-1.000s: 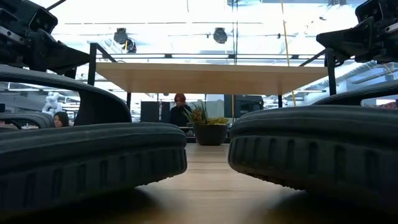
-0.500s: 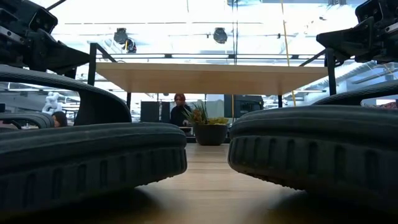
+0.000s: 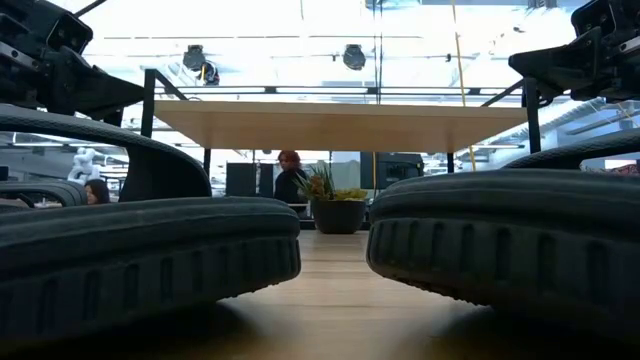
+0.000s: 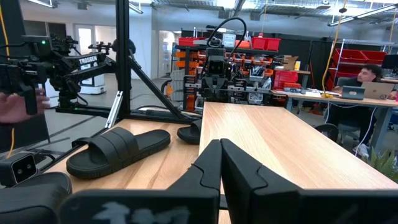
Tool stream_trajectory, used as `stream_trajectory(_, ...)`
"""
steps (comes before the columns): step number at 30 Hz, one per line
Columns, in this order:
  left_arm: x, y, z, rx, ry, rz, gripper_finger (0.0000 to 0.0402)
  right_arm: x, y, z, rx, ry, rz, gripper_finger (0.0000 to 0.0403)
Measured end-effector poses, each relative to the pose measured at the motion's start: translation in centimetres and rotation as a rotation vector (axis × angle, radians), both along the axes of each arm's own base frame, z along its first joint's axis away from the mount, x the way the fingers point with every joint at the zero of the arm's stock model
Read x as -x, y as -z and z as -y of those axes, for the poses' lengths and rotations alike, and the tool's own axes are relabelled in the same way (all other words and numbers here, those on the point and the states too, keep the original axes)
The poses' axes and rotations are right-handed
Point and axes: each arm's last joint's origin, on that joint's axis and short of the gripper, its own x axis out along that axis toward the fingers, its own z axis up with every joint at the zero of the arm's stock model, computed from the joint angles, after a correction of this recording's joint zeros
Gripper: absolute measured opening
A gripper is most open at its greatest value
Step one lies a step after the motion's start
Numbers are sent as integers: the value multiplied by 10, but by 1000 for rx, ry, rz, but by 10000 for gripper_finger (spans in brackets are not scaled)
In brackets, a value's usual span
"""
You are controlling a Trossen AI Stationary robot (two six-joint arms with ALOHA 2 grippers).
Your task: Pick and place slides into the shelf
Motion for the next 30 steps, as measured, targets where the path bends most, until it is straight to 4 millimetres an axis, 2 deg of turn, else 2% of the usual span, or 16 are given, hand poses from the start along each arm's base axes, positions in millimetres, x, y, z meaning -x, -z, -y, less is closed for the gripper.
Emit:
stream_trajectory(13,0,0,0,1,-1,4,21,0,0,0,0,1,0,0)
stream_trajectory(20,0,-9,1,49,20,88,21,0,0,0,0,0,0,0)
stream_trajectory(30,0,-12,0,31,-7,124,21,0,0,0,0,1,0,0)
